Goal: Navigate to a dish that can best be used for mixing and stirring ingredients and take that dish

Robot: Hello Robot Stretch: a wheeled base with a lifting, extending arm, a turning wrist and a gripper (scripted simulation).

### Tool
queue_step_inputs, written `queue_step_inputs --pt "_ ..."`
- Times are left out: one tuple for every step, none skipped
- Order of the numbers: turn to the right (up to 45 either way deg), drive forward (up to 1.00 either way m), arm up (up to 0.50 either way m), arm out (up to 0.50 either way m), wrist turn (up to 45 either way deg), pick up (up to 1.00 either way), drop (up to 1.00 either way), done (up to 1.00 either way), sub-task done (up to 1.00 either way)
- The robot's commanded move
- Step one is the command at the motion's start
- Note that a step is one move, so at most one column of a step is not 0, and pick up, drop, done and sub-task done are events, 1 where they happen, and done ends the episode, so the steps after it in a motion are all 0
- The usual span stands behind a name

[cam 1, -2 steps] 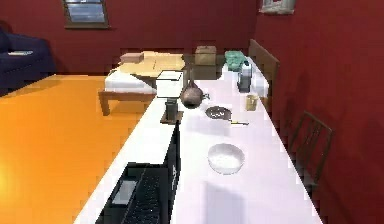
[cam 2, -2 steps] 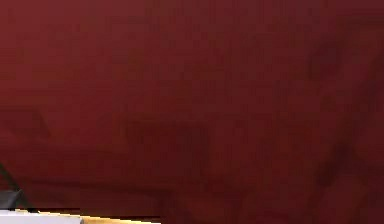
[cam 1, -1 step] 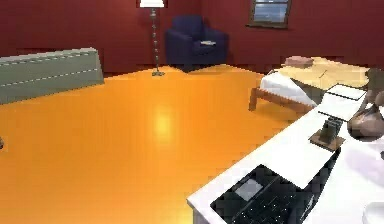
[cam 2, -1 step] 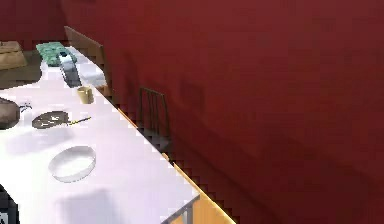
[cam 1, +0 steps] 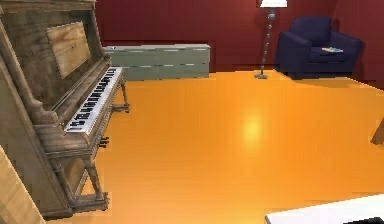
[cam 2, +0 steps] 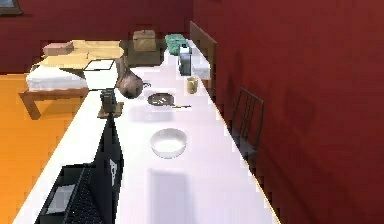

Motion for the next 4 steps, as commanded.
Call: queue_step_inputs --pt "0.0 0.00 0.50 0.00 0.0 0.00 0.00 0.00 0.00" --pt "0.0 0.00 0.36 0.00 0.0 0.00 0.00 0.00 0.00" --pt "0.0 0.00 0.00 0.40 0.0 0.00 0.00 0.00 0.00" --pt "0.0 0.00 0.00 0.00 45.0 0.00 0.00 0.00 0.00"
